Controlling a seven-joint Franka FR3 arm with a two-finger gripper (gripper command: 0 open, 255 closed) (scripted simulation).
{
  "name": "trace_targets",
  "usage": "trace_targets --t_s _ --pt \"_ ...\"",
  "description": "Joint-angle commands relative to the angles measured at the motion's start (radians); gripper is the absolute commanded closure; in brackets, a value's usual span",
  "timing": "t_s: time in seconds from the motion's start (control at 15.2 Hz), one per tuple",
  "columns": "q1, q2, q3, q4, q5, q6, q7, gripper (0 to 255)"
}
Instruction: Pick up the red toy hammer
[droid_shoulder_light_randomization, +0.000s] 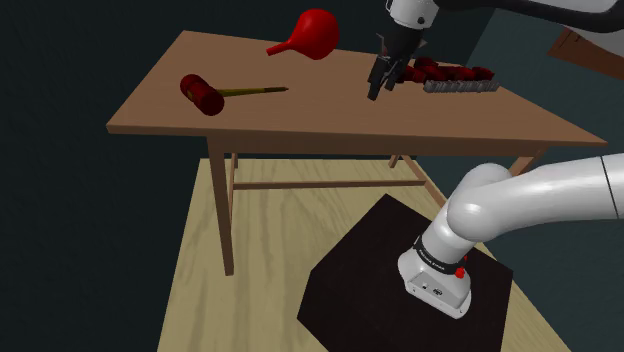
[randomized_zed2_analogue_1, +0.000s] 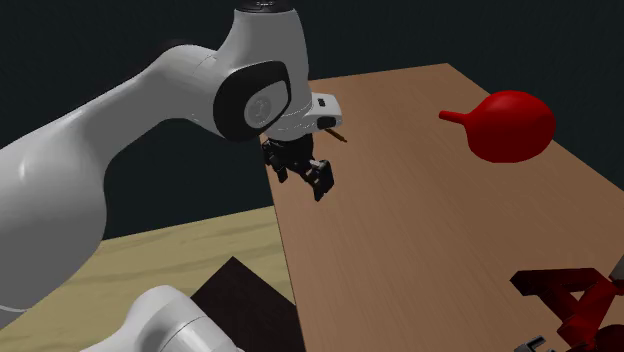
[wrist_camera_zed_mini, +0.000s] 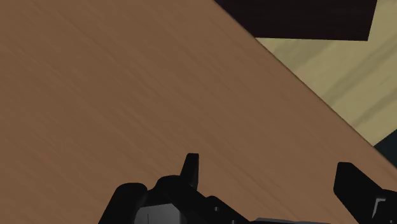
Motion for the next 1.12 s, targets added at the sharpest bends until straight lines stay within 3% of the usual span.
trace_targets --t_s 0.0,0.53,1.06 --pt "0.0 0.0 0.0 0.0 0.0 0.0 0.0 0" --pt "0.109 0.304 -0.092 0.195 -0.004 0.121 -0.357 0" --pt "0.2 0.598 -0.123 0.457 0.054 0.149 -0.702 0"
